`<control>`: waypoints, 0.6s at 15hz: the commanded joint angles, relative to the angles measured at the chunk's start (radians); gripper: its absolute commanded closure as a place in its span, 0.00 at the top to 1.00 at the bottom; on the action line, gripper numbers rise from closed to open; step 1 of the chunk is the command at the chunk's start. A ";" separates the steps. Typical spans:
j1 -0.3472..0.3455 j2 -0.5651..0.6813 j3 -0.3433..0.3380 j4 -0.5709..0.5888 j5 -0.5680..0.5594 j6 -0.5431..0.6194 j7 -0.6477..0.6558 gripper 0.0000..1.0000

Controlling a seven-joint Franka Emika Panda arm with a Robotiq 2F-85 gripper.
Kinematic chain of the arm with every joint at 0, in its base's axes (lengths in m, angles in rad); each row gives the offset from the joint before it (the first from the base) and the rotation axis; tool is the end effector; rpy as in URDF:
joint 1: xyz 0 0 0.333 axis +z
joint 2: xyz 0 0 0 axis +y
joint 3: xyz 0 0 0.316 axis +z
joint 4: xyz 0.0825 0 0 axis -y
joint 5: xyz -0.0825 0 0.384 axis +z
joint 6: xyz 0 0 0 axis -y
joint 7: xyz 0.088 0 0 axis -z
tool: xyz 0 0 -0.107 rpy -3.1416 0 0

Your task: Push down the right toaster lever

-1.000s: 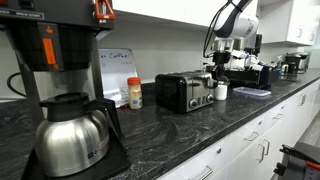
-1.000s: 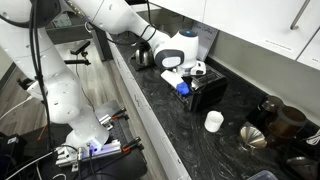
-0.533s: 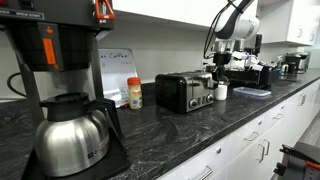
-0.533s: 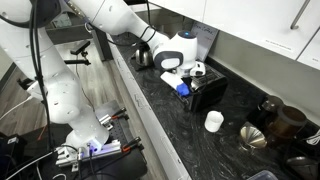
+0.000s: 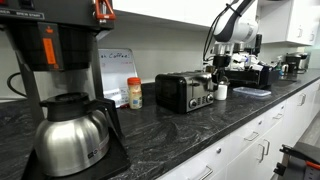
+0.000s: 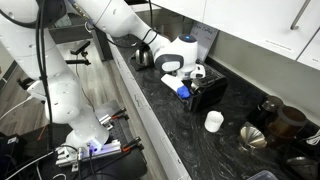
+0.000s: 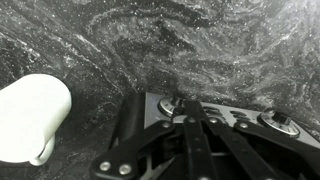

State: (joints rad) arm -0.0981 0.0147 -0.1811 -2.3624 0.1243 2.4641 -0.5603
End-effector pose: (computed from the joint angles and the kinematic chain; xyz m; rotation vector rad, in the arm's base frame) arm 0.4897 -0.1406 0.3289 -3.0861 -0.2905 -0.1738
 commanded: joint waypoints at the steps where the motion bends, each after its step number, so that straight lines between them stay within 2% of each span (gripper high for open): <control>1: -0.032 0.069 0.008 0.001 0.036 0.036 -0.062 0.00; 9: -0.036 0.062 0.008 0.001 0.047 0.032 -0.079 0.00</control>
State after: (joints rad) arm -0.1037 0.0251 -0.1811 -2.3622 0.1521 2.4685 -0.5909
